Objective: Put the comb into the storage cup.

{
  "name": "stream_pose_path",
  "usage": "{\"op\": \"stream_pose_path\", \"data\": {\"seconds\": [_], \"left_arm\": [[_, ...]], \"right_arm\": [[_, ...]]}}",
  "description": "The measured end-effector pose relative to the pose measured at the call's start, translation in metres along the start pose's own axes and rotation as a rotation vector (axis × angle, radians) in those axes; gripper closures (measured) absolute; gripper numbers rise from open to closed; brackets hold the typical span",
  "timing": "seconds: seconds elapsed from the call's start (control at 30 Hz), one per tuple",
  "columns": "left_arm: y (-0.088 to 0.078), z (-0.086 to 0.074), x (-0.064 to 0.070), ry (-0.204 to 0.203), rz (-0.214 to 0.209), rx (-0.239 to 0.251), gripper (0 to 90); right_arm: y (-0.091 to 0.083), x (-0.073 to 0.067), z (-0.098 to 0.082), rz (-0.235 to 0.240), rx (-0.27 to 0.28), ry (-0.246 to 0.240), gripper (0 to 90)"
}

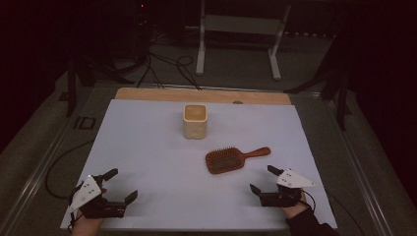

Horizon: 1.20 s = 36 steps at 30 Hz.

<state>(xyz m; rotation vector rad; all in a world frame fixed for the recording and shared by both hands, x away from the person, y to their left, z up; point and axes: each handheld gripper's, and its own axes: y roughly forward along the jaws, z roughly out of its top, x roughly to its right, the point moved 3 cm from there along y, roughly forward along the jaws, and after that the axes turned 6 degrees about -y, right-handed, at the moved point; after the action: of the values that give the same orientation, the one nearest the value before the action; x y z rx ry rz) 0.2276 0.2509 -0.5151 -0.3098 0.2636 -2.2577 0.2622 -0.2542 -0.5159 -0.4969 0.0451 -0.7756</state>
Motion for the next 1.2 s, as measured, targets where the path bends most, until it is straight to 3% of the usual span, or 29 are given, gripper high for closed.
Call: {"op": "stream_pose_path", "data": {"seconds": [0.4,0.63,0.83,1.2], "left_arm": [[-0.002,0.001,0.001,0.003,0.010,0.004,0.0],[-0.002,0.002,0.002,0.002,0.001,0.001,0.0],[-0.002,0.002,0.003,-0.006,-0.007,0.002,0.0],[0.001,0.003,0.004,-0.010,-0.023,0.003,0.0]], "right_arm": [[0.002,-0.006,0.001,0.035,-0.050,-0.018,8.6],[0.001,-0.011,0.004,0.030,-0.064,-0.041,8.5],[-0.003,-0.015,0.013,0.032,-0.073,-0.030,8.0],[-0.021,-0.015,0.042,0.044,-0.048,-0.072,8.1]]}}
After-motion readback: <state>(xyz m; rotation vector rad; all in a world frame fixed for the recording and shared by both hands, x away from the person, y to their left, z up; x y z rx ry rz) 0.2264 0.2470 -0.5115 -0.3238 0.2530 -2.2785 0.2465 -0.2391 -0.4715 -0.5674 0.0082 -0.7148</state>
